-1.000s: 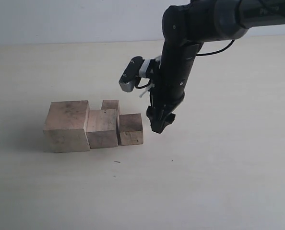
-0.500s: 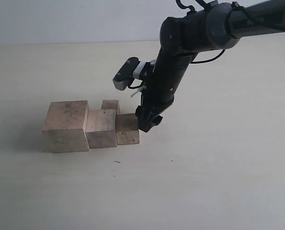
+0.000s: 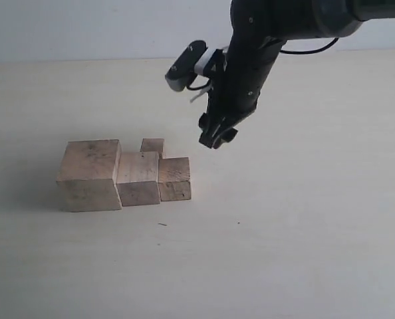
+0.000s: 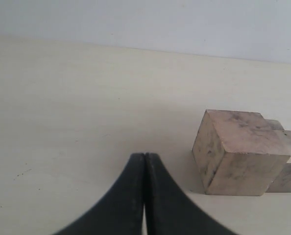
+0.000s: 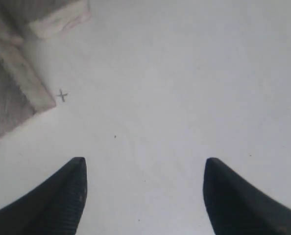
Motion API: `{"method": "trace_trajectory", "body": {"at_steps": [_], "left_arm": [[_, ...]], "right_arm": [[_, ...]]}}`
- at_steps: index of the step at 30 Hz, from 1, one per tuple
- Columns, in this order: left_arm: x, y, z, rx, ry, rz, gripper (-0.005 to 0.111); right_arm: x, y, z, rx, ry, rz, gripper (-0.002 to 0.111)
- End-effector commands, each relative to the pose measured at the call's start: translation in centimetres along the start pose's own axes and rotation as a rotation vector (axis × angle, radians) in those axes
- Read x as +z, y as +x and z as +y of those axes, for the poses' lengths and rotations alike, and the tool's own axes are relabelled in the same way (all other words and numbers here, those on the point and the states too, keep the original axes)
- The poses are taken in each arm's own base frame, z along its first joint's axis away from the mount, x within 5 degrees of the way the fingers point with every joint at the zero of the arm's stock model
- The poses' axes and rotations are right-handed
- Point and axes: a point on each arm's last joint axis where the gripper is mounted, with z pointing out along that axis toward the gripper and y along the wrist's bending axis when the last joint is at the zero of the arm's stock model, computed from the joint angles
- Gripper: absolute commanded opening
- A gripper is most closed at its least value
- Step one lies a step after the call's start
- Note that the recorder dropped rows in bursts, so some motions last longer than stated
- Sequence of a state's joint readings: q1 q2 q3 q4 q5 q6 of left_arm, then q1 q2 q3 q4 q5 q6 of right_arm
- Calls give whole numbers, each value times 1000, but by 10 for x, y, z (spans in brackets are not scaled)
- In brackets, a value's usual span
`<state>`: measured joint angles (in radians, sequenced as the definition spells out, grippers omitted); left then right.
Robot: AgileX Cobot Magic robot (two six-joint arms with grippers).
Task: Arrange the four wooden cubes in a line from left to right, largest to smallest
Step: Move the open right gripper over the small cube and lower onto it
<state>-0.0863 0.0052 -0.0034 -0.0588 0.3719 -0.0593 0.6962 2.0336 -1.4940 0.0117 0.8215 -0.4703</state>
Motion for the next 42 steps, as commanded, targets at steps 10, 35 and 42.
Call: {"method": "trace_trajectory", "body": {"at_steps": [10,35,42], "left_arm": [[0,0,0,4,5,-13,0],[0,0,0,4,5,-13,0],[0,0,0,4,5,-13,0]], "right_arm": [[-68,-39,-1,646,-147,-285,64],[12,-87,17,896,-214,-116,63],[28,-81,20,940,-209,-37,63]]}}
